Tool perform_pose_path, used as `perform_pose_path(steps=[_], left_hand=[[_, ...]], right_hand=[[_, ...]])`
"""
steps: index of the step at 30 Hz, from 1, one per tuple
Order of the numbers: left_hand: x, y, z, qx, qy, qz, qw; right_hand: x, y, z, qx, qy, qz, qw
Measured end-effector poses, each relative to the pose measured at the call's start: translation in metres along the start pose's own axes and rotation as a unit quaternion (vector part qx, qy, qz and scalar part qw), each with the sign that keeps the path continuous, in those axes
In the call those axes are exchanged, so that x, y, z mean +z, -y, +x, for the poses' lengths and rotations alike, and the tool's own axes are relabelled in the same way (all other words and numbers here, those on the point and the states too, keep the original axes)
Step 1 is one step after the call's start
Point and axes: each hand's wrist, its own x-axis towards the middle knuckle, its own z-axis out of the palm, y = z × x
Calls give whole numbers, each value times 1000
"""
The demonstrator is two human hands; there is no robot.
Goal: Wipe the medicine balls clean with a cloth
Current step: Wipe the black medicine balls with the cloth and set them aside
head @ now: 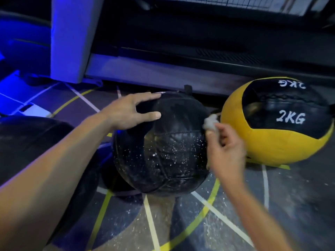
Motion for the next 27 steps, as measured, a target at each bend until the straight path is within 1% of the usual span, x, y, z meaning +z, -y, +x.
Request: perform_pose_path(steps=[1,2,3,4,5,6,7,8,9,10,11,12,13,14,15,16,17,18,19,20,21,22,23,24,25,27], left_hand=[[3,-2,0,-2,-2,5,1000],[4,-2,0,-2,-7,7,1000],[6,-2,0,3,-12,7,1000],[6,-4,-1,6,-13,5,1000],[7,-4,0,9,-13,4,1000],[7,-3,0,10,-12,2,1000],[7,-1,-1,9,-16,4,1000],[8,-1,-3,8,-21,3,1000],[10,-1,-5,5,-28,-1,1000],[12,-4,-7,2,-36,-2,999],[15,-8,-8,0,-47,4,999],[19,-14,-9,2,-57,17,998],[23,-19,-9,-1,-61,33,998],[26,-24,-8,-4,-62,51,997],[29,-28,-7,-4,-62,69,996],[30,-32,-8,1,-61,84,995],[28,-33,-9,7,-57,76,995],[24,-32,-13,16,-53,43,998],[21,-26,-17,22,-54,-9,998],[18,-17,-23,24,-62,-51,996],[18,-6,-29,20,-72,-70,995],[22,3,-34,13,-79,-72,994],[27,10,-38,4,-87,-72,994],[33,13,-39,-1,-96,-76,992],[35,15,-38,-9,-108,-86,990],[35,10,-25,-12,-101,-98,990]], right_hand=[[11,7,-23,-64,7,-10,998],[21,15,-48,-130,48,-29,990],[29,20,-71,-201,108,-62,972],[32,22,-88,-271,162,-112,942],[30,17,-93,-330,191,-162,910],[23,7,-87,-349,196,-176,899],[15,-5,-74,-327,183,-161,913],[6,-13,-59,-269,152,-126,943],[-4,-19,-42,-189,104,-93,972],[-10,-21,-25,-98,56,-58,992],[-13,-20,-13,-19,14,-29,999],[-10,-14,-8,28,-12,-15,999],[-2,-4,-10,23,-19,-24,999],[8,10,-19,-28,-4,-51,998],[15,23,-34,-105,38,-87,990],[17,30,-50,-188,91,-113,971],[13,29,-61,-249,141,-132,949],[3,24,-63,-289,175,-150,929],[-10,16,-54,-301,184,-165,921],[-22,6,-40,-278,165,-170,931],[-33,-3,-25,-222,121,-160,954],[-41,-12,-10,-150,69,-133,977],[-45,-17,0,-77,28,-94,992],[-43,-17,3,-32,-2,-52,998],[-33,-14,-2,-13,-9,-15,1000],[-12,-2,-27,-19,8,10,1000]])
